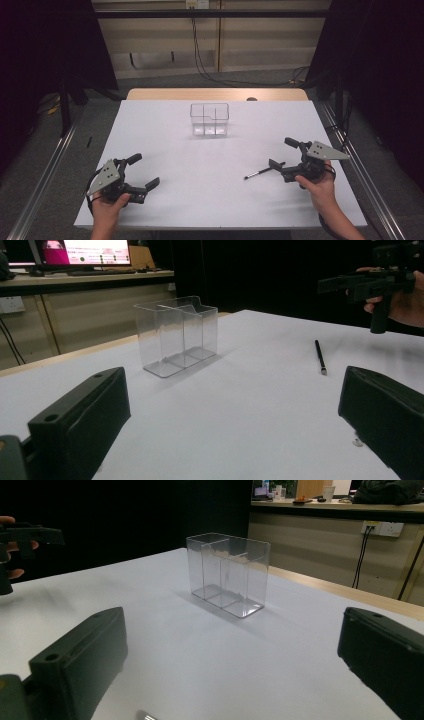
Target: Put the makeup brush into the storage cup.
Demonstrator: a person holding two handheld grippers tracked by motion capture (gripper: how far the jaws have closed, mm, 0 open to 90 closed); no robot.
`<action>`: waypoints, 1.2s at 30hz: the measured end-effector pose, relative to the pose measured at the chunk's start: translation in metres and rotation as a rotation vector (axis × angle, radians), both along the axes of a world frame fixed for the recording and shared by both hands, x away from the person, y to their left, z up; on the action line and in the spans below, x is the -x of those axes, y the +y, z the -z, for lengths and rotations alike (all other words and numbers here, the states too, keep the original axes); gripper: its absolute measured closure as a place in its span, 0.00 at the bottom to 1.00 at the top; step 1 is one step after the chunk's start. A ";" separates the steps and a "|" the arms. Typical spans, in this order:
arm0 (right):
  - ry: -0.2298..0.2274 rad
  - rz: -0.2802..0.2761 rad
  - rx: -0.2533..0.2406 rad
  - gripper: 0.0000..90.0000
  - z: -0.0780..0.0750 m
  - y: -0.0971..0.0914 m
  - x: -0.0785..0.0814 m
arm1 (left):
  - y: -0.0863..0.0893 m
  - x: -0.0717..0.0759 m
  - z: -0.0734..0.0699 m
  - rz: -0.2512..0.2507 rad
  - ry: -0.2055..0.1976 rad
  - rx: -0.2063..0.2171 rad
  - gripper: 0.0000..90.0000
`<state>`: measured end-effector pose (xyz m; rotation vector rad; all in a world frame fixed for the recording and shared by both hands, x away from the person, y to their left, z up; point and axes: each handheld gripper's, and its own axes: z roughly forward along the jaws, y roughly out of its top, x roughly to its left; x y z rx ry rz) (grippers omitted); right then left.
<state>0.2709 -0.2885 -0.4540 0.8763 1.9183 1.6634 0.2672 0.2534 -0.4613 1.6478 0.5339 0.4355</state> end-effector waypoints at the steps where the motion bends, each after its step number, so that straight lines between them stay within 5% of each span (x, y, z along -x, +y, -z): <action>1: 0.001 -0.002 0.000 0.00 0.000 0.001 -0.001 | 0.000 0.000 0.000 0.000 0.000 0.000 0.00; 36: 0.053 -0.048 0.038 0.00 -0.003 0.019 -0.029 | 0.001 0.000 0.001 0.000 0.007 -0.002 0.00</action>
